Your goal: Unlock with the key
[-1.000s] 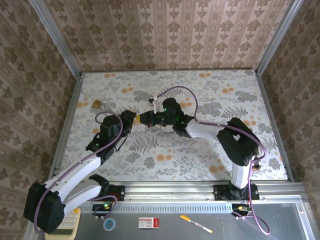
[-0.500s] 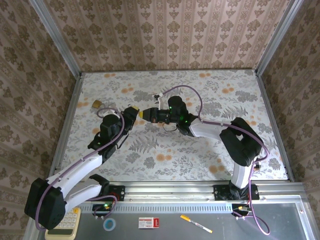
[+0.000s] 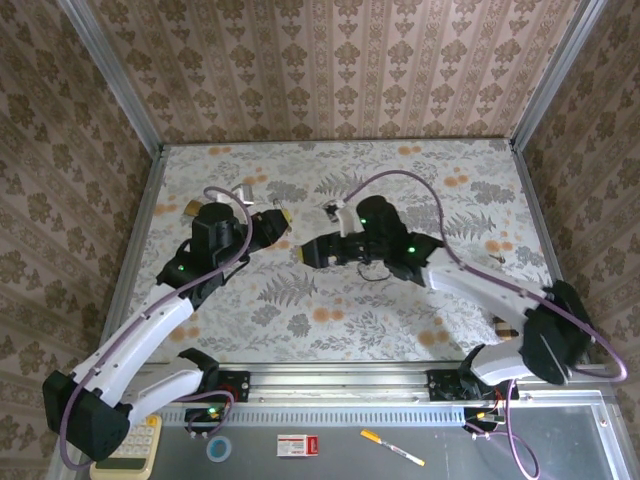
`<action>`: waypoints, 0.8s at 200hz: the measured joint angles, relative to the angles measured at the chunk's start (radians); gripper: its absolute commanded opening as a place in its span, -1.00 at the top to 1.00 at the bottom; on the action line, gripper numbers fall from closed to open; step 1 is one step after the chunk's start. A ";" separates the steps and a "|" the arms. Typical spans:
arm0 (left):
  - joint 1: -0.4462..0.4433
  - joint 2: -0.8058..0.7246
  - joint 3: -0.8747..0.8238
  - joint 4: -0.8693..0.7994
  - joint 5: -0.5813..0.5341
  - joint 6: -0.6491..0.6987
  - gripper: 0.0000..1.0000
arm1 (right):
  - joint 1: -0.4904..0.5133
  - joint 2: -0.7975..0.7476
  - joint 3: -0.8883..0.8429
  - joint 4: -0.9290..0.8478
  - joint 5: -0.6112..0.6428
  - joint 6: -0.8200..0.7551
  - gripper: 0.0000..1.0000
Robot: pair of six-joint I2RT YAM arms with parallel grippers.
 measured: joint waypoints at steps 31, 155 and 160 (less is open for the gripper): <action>-0.053 0.056 0.054 -0.119 -0.040 0.212 1.00 | -0.069 -0.146 -0.004 -0.143 0.050 -0.058 -0.64; -0.396 0.152 0.090 -0.163 -0.212 0.693 1.00 | -0.122 -0.047 0.072 -0.266 0.008 -0.095 0.21; -0.398 0.154 0.090 -0.163 -0.212 0.695 1.00 | -0.121 -0.047 0.071 -0.265 0.007 -0.093 0.24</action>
